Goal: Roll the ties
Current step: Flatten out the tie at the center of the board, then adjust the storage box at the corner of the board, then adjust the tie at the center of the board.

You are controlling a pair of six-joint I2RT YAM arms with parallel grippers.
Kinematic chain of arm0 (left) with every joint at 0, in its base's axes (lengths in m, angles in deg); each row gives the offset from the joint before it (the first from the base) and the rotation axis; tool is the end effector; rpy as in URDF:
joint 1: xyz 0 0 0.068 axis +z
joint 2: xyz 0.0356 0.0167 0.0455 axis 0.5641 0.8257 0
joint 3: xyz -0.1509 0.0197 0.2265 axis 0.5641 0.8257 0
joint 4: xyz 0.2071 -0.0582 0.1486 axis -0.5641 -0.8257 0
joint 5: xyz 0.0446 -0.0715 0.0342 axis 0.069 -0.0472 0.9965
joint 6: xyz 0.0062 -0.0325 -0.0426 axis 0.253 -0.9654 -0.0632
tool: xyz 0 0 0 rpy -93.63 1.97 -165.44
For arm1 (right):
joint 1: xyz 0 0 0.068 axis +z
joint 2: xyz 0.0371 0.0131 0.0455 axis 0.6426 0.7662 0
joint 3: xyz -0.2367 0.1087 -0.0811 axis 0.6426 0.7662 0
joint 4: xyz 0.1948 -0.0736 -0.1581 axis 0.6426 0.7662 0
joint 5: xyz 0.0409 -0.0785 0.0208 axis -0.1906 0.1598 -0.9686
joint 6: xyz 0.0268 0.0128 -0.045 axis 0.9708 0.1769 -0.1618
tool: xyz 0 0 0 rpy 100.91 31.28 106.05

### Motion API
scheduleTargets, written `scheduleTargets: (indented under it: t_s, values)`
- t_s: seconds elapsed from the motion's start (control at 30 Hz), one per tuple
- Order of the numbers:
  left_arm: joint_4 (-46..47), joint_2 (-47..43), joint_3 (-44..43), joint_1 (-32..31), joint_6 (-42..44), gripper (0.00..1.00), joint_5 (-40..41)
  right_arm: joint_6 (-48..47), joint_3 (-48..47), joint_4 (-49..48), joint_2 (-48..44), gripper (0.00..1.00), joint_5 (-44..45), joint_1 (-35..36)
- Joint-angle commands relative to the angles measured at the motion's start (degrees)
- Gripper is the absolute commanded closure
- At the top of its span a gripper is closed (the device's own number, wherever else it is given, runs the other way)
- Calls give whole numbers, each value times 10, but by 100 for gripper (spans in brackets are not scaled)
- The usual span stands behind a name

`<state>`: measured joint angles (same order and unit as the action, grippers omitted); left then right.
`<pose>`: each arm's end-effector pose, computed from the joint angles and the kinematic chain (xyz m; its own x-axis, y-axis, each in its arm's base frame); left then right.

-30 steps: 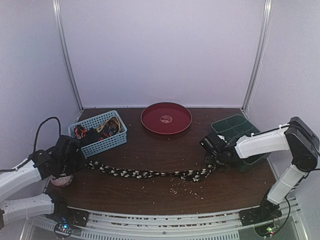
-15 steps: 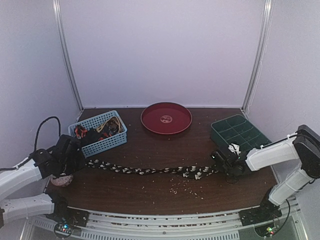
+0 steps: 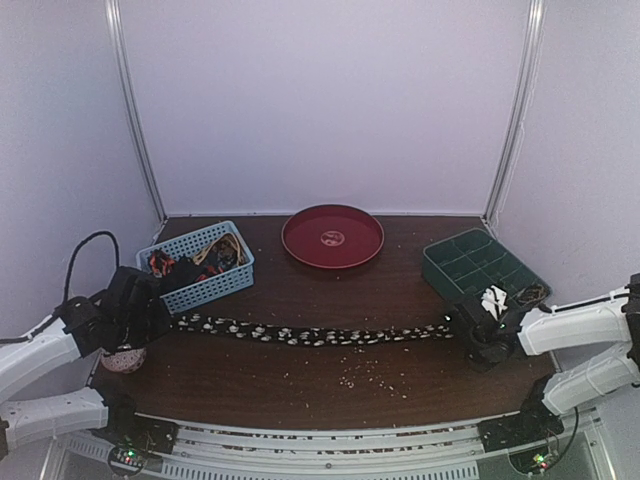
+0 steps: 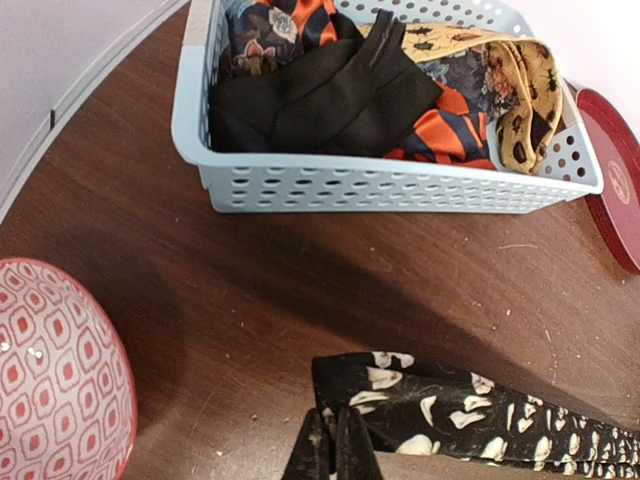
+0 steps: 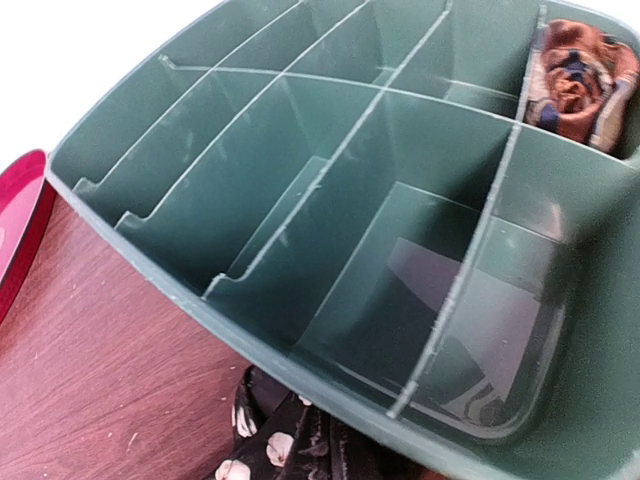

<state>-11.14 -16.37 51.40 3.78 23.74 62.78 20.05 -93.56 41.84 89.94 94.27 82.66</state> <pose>0.1321 -0.0627 0.2141 -0.5588 -0.6137 -0.5578 -0.4558 0.7891 -0.4117 0.1677 0.1205 0.1403 -0.3786 0.5403 -0.7515 0.4747 0.8104 0.3434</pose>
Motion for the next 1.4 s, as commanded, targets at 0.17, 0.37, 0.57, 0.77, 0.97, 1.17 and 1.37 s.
scheduleTargets:
  t_s: [0.17, 0.37, 0.57, 0.77, 0.97, 1.17, 1.37]
  values:
    - [-5, 0, 17, 4, -26, 100, -35, 34, 5, 38, -15, 88, 11, -4]
    - [-23, 45, -17, 3, -18, 62, -32, -12, -28, 30, -8, 74, -41, -7]
    - [3, 52, -40, 4, 16, 46, -16, -79, -32, -21, 6, 73, -81, -53]
    - [104, 82, -43, 4, 127, 46, -37, -160, -41, -96, 50, 74, -100, -106]
    - [160, 167, -72, 3, 220, 50, -128, -219, -67, -162, 115, 76, -123, -141]
    - [207, 224, -75, -5, 239, 48, -200, -203, -126, -59, 113, 75, -188, -135]
    - [251, 254, -71, -10, 242, 41, -243, -84, -125, 77, 39, 69, -192, -62]
